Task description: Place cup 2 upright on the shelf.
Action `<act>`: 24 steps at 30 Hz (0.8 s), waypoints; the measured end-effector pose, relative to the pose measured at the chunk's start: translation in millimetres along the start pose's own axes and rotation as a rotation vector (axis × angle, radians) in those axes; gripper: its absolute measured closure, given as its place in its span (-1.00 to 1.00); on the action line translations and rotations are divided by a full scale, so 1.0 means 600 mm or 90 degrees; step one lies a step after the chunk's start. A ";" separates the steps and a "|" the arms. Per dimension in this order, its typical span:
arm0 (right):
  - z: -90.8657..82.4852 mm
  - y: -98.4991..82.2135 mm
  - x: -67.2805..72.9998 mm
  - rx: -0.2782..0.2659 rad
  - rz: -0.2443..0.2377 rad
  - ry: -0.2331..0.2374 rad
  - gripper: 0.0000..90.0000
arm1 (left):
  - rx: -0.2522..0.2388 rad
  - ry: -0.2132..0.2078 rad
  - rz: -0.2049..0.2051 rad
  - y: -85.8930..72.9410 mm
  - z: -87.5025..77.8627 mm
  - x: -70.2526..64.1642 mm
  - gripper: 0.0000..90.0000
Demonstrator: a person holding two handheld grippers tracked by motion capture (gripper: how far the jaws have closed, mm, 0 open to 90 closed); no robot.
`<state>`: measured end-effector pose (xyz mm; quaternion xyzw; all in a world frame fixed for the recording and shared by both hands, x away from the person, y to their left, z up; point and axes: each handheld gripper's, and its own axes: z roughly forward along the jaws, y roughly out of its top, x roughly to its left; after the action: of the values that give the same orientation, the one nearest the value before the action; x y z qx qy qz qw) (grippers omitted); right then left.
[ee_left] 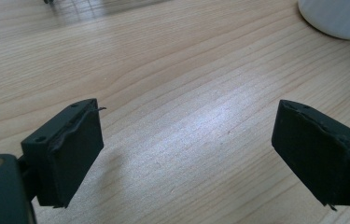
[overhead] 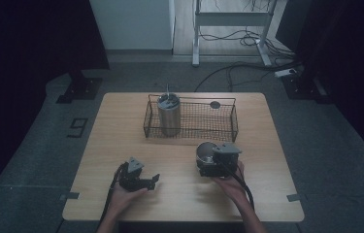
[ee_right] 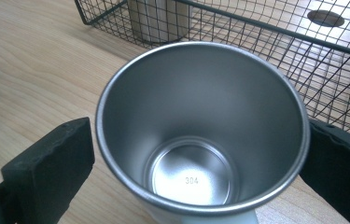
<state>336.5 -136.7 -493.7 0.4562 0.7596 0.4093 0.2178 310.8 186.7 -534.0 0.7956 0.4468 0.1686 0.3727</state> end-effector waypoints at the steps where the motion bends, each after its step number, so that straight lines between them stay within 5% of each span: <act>1: 0.002 0.000 0.000 0.003 -0.002 -0.001 -1.00 | 0.001 -0.001 0.000 0.000 0.000 0.000 -0.79; 14: 0.026 -0.005 0.004 0.028 -0.050 -0.029 -0.87 | -0.003 -0.004 0.000 0.001 -0.001 0.001 -0.79; 24: 0.025 -0.008 0.003 0.020 -0.048 -0.026 -0.86 | -0.003 -0.001 0.002 0.001 -0.004 0.002 -0.79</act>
<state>343.6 -130.0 -506.0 0.4387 0.7779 0.3798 0.2412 310.4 188.9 -532.0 0.7954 0.4449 0.1694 0.3750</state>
